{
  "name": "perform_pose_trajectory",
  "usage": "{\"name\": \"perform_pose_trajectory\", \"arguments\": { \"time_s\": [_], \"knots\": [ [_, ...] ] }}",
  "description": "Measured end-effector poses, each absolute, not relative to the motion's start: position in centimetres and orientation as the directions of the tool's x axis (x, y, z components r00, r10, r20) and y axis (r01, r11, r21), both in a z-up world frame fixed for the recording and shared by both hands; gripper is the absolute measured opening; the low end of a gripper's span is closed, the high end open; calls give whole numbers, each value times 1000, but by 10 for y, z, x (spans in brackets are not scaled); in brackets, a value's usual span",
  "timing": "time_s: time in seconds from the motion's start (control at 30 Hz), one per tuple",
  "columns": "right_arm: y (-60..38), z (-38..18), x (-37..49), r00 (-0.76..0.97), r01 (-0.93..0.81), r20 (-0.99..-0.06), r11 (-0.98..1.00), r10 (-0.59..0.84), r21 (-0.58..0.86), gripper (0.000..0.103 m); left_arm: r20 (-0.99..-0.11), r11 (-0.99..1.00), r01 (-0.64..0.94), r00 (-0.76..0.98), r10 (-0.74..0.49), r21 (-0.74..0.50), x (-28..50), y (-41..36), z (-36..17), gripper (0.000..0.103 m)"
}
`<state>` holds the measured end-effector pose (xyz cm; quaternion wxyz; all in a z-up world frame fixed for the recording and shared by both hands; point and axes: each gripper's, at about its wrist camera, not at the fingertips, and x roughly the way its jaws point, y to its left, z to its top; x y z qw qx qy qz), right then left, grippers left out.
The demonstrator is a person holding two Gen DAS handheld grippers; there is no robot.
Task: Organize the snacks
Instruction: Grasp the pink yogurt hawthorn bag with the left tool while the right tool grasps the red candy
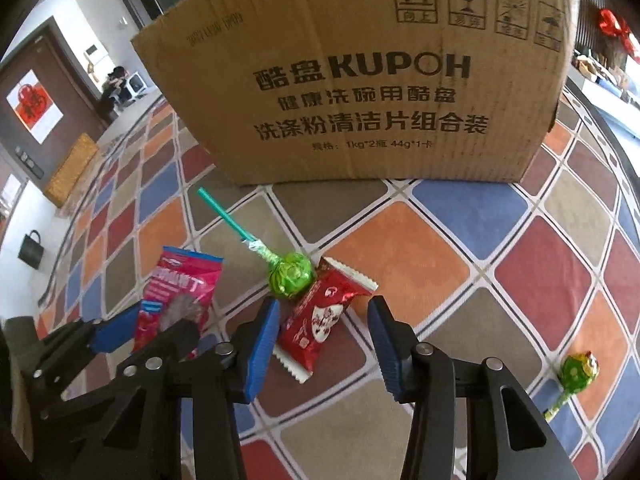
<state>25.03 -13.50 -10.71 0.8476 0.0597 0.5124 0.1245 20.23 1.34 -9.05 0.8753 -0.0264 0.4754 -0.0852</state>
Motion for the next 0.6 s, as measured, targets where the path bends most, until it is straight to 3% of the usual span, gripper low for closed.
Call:
{"name": "perform_pose_trajectory", "arguments": {
  "time_s": [0.1,0.23,0.6],
  "knots": [
    [-130,-108,252,456,-162,-856,968,244,190,43,-825,984,120,537,-176,-132,204,14,-90,39],
    [-126,-110,251,477,-175,-858,977,192,121,24,-823,984,117,540,-177,-135,205,13,-89,39],
    [-145,-102,243,490,-151,-842,973,225,172,23,-802,984,125,572,-173,-123,198,6,-74,39]
  ]
}}
